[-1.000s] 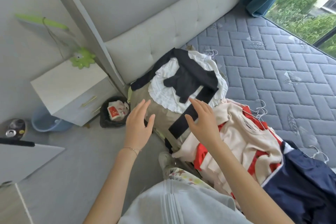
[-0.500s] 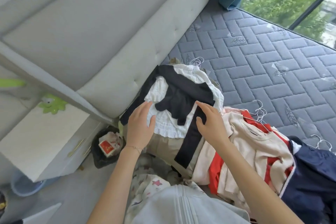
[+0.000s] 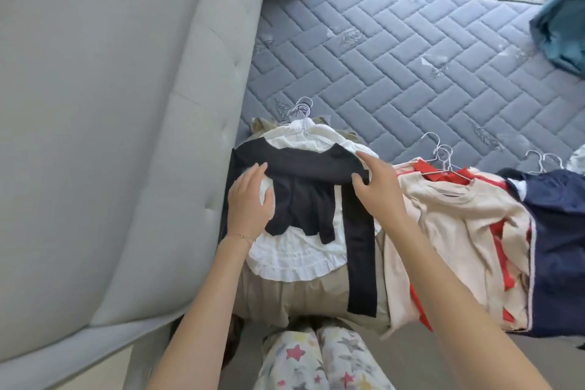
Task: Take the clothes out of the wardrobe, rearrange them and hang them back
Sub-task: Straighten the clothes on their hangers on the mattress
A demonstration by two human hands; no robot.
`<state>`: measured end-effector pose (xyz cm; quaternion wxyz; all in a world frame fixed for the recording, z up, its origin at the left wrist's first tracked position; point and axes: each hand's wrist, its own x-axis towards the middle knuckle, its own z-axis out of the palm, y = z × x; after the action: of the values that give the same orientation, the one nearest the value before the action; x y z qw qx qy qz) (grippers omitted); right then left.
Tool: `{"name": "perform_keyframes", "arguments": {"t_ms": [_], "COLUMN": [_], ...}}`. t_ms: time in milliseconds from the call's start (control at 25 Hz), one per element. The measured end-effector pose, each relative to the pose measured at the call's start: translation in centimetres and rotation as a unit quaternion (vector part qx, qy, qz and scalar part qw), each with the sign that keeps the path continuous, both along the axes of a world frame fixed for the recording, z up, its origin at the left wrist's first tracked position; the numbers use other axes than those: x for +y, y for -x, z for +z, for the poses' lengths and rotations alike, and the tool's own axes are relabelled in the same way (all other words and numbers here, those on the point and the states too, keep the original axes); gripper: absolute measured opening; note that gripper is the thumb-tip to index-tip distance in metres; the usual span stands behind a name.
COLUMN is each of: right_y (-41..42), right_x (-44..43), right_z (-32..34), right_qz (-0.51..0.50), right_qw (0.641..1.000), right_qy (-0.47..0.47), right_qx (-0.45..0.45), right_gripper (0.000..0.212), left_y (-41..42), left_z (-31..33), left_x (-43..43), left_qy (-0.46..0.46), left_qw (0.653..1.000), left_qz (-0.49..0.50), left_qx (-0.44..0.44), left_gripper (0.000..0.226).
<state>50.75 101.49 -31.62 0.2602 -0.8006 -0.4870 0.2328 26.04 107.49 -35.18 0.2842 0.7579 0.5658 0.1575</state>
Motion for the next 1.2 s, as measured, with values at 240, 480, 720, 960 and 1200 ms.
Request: {"name": "perform_keyframes", "arguments": {"t_ms": [240,480,720,960,1200], "right_y": [-1.2,-3.3,-5.9,-5.8,-4.9], "right_x": [5.1,11.4,15.3,15.1,9.3], "right_z": [-7.3,-19.5,-28.5,-30.6,-24.0], "right_qz": [-0.006,0.013,0.024,0.008,-0.014], "right_qw": [1.000,0.998,0.995,0.993,0.999], "right_qy": [0.008,0.052,0.072,0.040,0.004], "right_qx": [-0.002,-0.013,-0.060,-0.114,-0.042], "right_gripper": [0.050,0.054,0.054,0.040,0.017], "left_y": [-3.2,-5.3,-3.9,-3.5,-1.2], "left_z": [-8.2,-20.4,-28.1,-28.9,-22.1], "left_x": [6.2,13.0,19.5,20.7,16.5], "left_qy": [0.021,0.012,-0.038,-0.105,-0.120], "left_qw": [1.000,0.998,0.990,0.981,0.987], "left_qz": [-0.002,-0.019,0.015,0.015,-0.013], "left_qx": [-0.003,0.065,0.132,0.160,0.101], "left_gripper": [0.050,0.052,0.054,0.037,0.027]}}
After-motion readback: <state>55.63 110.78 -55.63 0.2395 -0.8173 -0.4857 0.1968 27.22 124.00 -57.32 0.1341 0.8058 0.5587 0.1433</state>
